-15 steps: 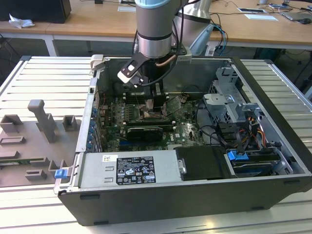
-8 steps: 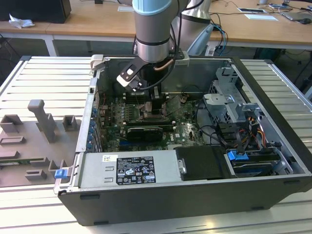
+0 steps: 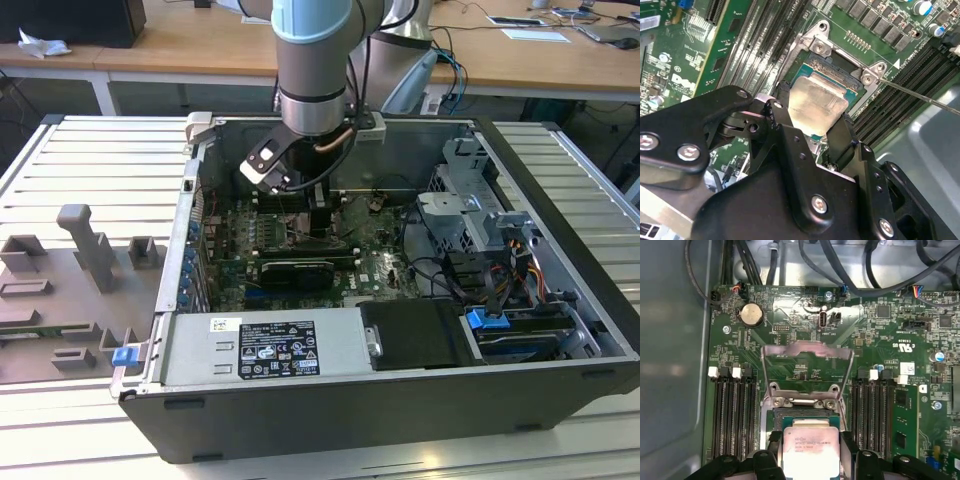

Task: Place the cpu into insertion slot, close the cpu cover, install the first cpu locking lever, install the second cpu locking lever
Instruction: 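Place the cpu into insertion slot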

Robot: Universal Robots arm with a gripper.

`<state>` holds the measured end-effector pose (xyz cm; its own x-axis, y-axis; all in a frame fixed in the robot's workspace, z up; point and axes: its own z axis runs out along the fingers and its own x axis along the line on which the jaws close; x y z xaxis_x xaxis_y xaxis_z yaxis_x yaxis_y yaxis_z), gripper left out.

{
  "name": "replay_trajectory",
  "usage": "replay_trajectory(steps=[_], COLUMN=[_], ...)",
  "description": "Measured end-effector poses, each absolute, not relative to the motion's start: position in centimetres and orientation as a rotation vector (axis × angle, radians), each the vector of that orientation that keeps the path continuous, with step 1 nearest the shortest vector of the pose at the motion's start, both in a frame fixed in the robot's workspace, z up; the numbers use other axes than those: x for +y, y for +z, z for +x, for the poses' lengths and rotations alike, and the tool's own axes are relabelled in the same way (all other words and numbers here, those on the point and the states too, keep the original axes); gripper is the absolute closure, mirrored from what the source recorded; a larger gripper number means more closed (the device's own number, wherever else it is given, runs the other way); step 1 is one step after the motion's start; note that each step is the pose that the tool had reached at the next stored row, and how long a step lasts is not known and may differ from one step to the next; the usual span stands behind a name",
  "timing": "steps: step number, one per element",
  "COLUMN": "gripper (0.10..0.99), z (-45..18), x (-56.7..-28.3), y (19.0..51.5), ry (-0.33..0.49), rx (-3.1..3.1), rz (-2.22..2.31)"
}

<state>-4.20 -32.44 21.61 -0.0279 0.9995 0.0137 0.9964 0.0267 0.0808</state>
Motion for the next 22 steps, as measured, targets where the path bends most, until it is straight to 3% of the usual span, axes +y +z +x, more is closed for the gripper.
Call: replay_trajectory(steps=[22], gripper=[0.545], z=[-4.3], x=[-31.9], y=[20.1], ry=[0.098], rx=[2.175], rz=[2.198])
